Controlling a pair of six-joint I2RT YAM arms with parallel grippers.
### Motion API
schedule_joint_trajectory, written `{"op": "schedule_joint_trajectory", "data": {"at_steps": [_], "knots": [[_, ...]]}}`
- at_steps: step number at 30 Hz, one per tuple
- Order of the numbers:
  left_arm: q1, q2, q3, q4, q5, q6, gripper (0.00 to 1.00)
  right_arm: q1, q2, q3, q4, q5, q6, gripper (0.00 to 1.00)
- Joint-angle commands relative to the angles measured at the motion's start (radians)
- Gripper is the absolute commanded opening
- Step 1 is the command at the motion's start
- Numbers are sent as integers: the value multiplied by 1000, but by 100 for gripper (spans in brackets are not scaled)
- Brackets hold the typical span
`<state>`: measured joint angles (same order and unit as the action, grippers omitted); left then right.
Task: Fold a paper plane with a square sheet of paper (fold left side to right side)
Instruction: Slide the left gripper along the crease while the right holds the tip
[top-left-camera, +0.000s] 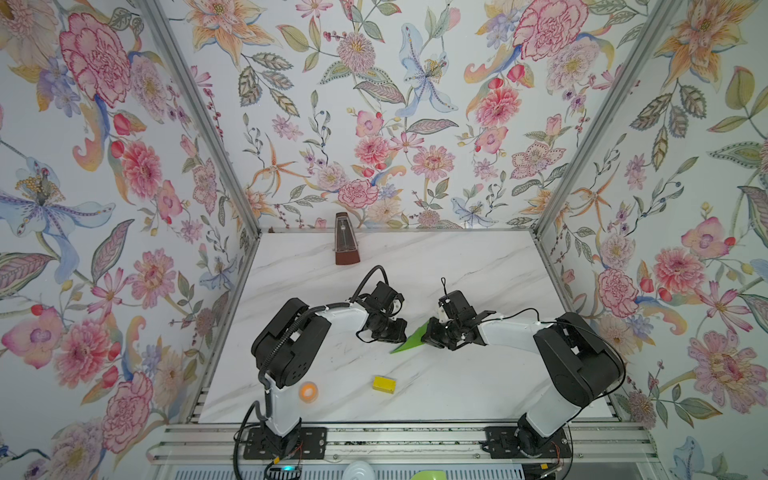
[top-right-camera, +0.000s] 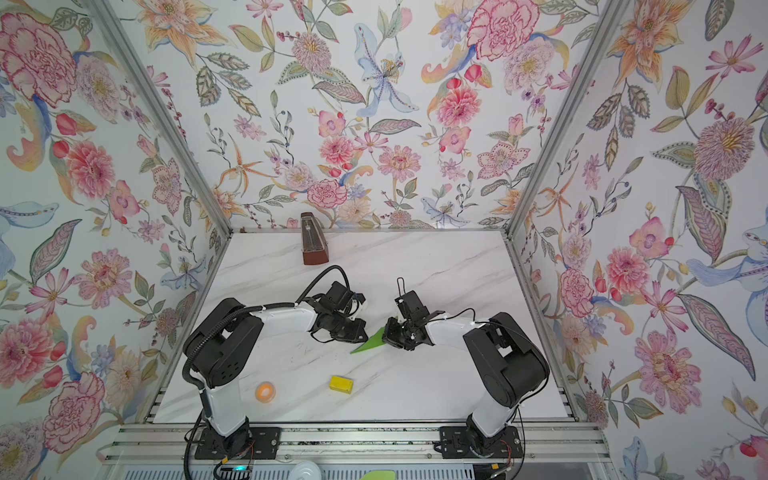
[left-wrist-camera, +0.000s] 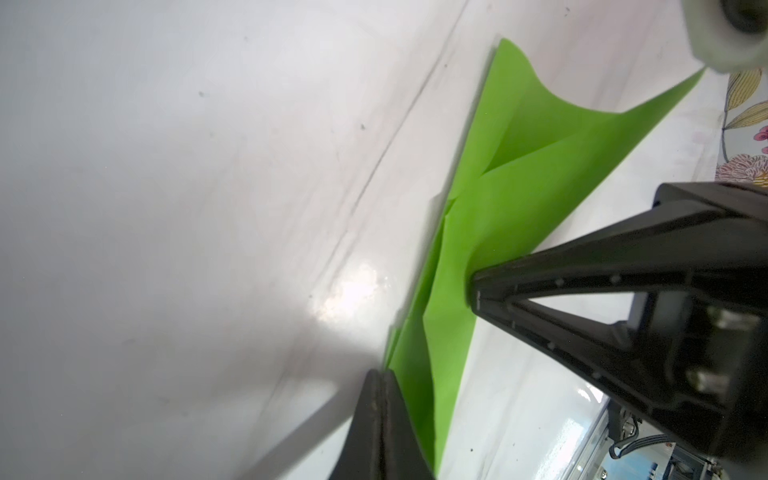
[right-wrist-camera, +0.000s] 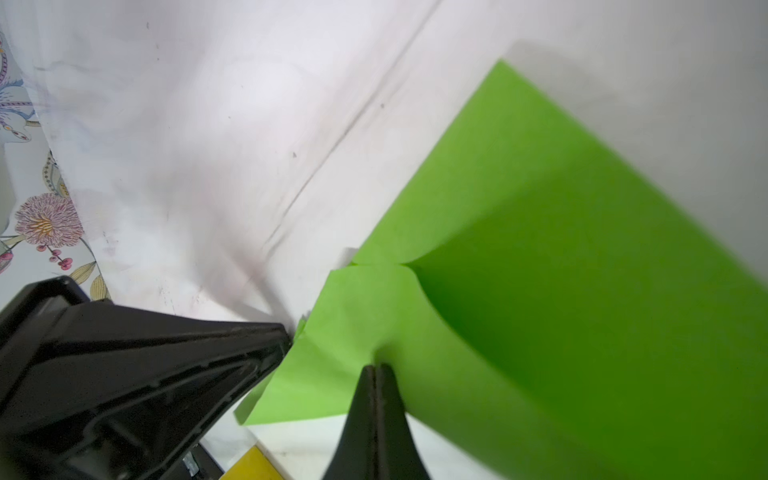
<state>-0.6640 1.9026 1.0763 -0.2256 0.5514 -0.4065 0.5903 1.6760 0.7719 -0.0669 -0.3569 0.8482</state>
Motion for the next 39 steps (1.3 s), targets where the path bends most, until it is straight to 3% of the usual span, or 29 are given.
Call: {"op": "schedule_joint_trajectory", "data": {"at_steps": [1, 8, 12, 18, 24, 39], "knots": [[24, 58, 3, -114, -116, 43, 6, 18, 32, -60, -183, 75, -17, 0], [30, -66, 66, -147, -156, 34, 7, 22, 39, -48, -174, 96, 10, 0], [-25, -108, 102, -151, -143, 1, 8, 21, 45, -43, -157, 95, 28, 0], [-107, -84, 72, -35, -95, -112, 8, 21, 57, -31, -152, 93, 25, 0], [-132, -17, 28, 74, -64, -181, 8, 23, 55, -27, -160, 88, 18, 0], [-110, 24, 3, -34, -192, -107, 7, 52, 39, -2, -290, 90, -44, 0]]}}
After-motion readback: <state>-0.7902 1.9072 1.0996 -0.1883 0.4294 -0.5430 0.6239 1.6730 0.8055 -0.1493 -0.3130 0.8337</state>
